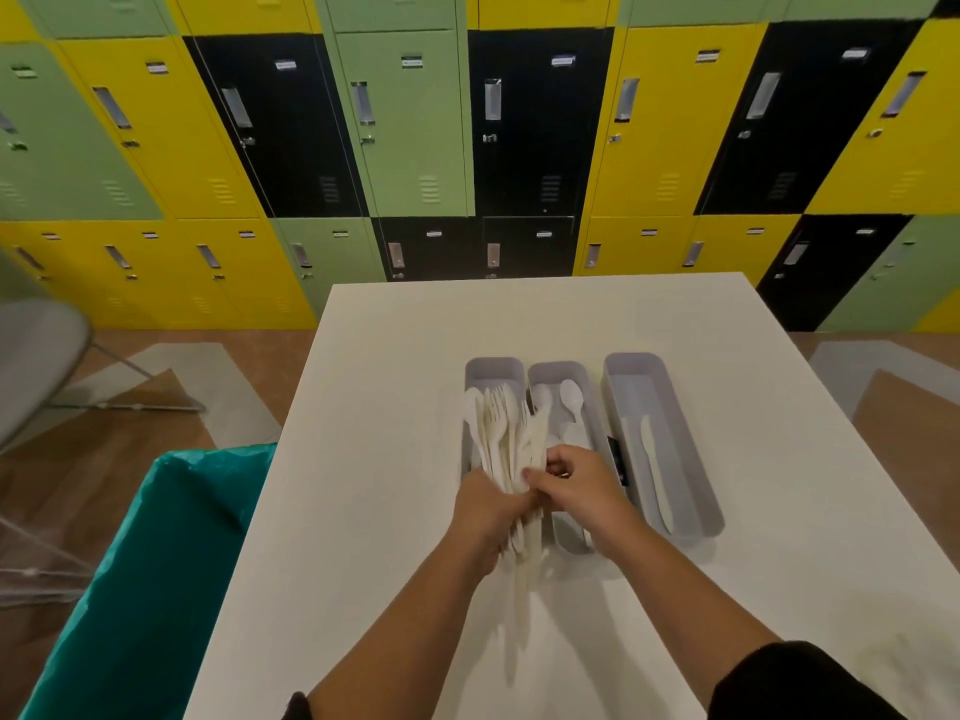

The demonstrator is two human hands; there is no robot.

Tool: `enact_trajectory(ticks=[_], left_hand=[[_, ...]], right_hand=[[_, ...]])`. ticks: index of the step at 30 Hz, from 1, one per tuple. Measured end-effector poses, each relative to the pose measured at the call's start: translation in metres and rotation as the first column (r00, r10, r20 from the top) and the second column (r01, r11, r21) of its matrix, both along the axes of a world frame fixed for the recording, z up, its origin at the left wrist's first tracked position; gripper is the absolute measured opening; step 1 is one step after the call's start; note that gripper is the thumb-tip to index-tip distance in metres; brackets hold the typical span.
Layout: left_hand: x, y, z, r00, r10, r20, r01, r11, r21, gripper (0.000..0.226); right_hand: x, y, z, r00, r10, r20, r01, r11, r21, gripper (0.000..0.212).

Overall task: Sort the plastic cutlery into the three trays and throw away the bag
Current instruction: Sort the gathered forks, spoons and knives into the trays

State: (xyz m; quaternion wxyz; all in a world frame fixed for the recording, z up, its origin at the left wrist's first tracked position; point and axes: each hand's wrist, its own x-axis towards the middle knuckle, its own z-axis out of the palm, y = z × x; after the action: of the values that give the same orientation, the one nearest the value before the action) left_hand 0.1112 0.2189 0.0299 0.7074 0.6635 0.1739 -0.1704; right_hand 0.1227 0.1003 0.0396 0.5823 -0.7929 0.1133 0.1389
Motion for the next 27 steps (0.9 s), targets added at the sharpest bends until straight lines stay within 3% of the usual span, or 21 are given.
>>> enact_trajectory(ticks=[4,7,10,12,18,22,24,27], left_hand=[[-0.001,-0.007,-0.001,1.0,0.009,-0.03,-0.01,0.999,-0.037,0.048],[-0.001,-0.012,-0.001,0.997,-0.001,-0.078,-0.012,0.986,-0.167,0.038],[0.0,-0.019,-0.001,0.993,0.004,-0.119,-0.027,0.98,-0.195,0.025],[0.0,-0.022,-0.001,0.99,0.001,-0.14,-0.029,0.98,-0.198,0.017],[0.002,-0.03,-0.004,0.988,0.01,-0.152,-0.039,0.981,-0.192,0.026],[0.003,-0.034,-0.001,0.987,0.008,-0.162,-0.043,0.976,-0.215,0.022],[0.003,-0.035,0.001,0.987,0.003,-0.163,-0.039,0.976,-0.216,0.019],[0.002,-0.036,0.003,0.988,0.001,-0.153,-0.032,0.979,-0.202,0.018]], right_hand=[[-0.003,-0.013,0.001,0.999,-0.045,-0.019,0.047,0.995,0.084,0.02],[-0.004,-0.027,-0.001,0.994,-0.093,-0.054,0.103,0.97,0.219,0.014],[0.003,-0.045,-0.003,0.981,-0.183,-0.07,0.195,0.949,0.247,0.014],[0.01,-0.062,-0.004,0.968,-0.247,-0.045,0.251,0.955,0.158,0.016],[0.026,-0.118,-0.016,0.954,-0.3,0.028,0.301,0.941,-0.154,0.017],[0.029,-0.13,-0.022,0.985,-0.168,0.043,0.172,0.912,-0.372,0.017],[0.026,-0.124,-0.02,0.992,-0.128,0.022,0.126,0.912,-0.391,0.017],[0.017,-0.105,-0.012,0.986,-0.147,0.082,0.165,0.937,-0.309,0.036]])
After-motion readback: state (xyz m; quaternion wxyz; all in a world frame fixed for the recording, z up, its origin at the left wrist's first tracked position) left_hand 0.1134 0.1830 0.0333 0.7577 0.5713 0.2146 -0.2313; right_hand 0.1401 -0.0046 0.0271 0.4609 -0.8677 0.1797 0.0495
